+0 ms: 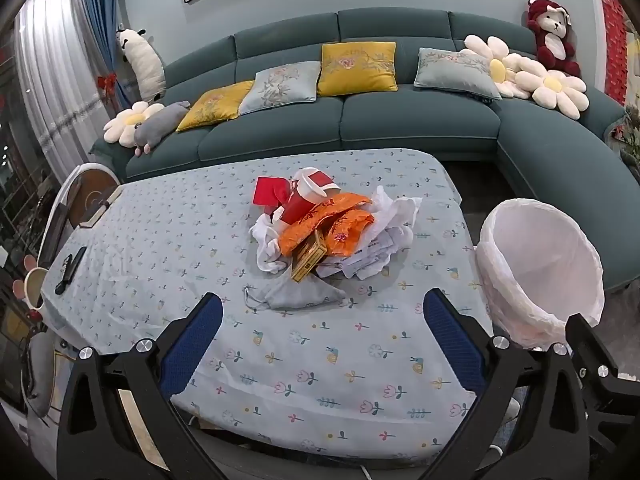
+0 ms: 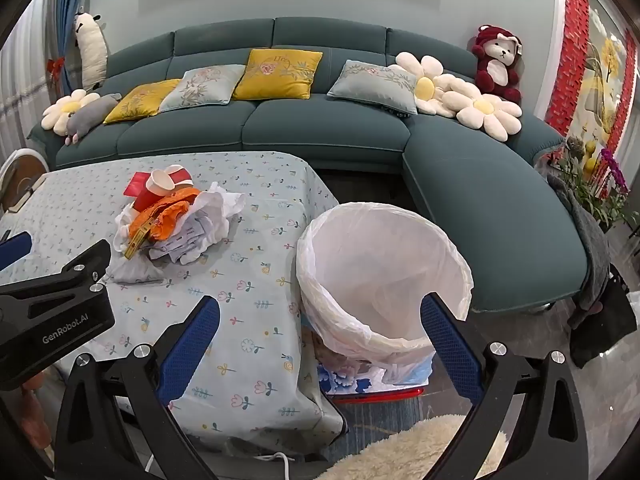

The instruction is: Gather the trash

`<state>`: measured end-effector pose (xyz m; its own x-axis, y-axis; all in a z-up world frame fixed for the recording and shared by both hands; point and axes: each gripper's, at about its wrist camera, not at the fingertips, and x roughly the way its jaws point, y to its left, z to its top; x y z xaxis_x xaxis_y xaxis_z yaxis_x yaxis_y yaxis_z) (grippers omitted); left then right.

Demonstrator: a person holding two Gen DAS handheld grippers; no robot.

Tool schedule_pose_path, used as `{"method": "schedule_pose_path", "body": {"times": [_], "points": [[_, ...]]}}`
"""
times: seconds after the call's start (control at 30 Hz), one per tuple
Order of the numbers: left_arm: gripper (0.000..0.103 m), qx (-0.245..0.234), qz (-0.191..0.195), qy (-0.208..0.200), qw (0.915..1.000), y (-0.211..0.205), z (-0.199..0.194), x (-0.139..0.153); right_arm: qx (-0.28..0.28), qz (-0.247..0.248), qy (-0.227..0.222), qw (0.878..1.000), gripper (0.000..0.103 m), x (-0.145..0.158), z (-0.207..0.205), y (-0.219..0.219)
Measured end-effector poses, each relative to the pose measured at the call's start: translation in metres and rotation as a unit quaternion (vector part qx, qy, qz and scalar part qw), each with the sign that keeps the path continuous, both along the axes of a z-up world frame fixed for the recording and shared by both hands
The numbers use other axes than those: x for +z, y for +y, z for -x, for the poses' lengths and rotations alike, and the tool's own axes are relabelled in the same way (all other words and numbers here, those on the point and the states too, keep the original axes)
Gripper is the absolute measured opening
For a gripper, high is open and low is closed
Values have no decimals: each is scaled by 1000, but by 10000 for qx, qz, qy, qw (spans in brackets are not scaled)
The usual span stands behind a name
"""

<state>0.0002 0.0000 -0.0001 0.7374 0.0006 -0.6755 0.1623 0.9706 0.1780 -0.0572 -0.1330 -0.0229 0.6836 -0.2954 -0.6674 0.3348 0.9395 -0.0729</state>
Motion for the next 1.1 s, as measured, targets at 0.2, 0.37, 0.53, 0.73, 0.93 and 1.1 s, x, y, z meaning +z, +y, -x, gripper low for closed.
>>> {"method": "schedule_pose_path", "body": {"times": [0.2,0.37,0.53,0.73,0.93,1.1], "points": [[96,-17,-31,27,10000,-3,-3,-1,2,-1,2,10000,96,0,0,0],[96,63,30,-73,9999,3,1,-1,14,-43,8,10000,96,-1,0,-1],[96,109,37,-85,9999,3,2,0,2,-13,3,10000,96,-1,0,0],[96,95,-9,-14,10000,1,0,-2,-5,-17,3,10000,96,0,1,-2],[96,49,-50,18,10000,-2,0,-3,-8,-29,-3,10000,96,0,0,-2],[96,59,-43,53,10000,-3,-2,-4,-10,-29,-2,10000,96,0,0,-2]]}}
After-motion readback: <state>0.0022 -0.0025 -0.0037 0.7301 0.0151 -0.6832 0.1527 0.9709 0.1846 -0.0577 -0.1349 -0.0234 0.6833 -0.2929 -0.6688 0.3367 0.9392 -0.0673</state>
